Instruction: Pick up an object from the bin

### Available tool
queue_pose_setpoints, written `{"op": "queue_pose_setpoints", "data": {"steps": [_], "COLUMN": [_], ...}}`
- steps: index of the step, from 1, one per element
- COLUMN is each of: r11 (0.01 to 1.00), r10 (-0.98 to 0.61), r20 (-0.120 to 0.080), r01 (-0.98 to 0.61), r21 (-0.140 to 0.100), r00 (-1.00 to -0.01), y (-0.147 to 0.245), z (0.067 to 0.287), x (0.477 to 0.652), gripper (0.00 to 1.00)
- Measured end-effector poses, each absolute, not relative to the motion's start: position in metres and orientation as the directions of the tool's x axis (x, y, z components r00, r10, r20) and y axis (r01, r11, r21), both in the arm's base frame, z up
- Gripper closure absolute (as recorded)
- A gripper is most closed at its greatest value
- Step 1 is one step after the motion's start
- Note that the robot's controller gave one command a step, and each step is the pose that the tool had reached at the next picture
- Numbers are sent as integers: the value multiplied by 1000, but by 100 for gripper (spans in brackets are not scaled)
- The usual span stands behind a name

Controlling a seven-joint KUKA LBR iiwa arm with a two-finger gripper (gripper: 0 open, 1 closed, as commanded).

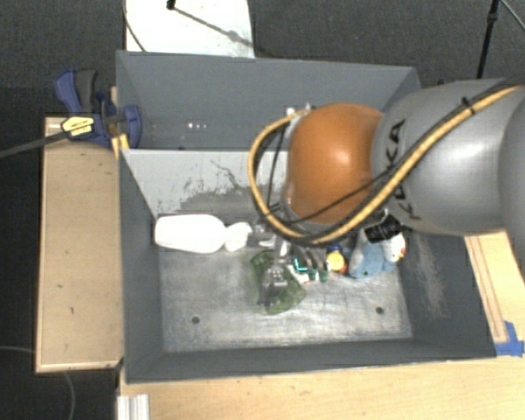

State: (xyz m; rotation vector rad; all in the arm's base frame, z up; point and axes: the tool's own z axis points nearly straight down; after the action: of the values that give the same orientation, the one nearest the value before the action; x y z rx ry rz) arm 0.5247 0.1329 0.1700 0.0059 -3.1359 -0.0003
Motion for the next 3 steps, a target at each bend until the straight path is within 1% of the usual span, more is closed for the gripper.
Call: {"op": "queue_pose_setpoints", "data": {"steps": [1,2,3], "r11": [1000,980,980], "r10": [0,200,201], "r20": [-2,-1,-1], "r01": [0,200,201], "r21": [1,1,1], "r00": [-1000,-980,-980], "y": [132,159,159], "z": [174,85,85], "x": [527,508,508], "gripper": [0,100,100]}}
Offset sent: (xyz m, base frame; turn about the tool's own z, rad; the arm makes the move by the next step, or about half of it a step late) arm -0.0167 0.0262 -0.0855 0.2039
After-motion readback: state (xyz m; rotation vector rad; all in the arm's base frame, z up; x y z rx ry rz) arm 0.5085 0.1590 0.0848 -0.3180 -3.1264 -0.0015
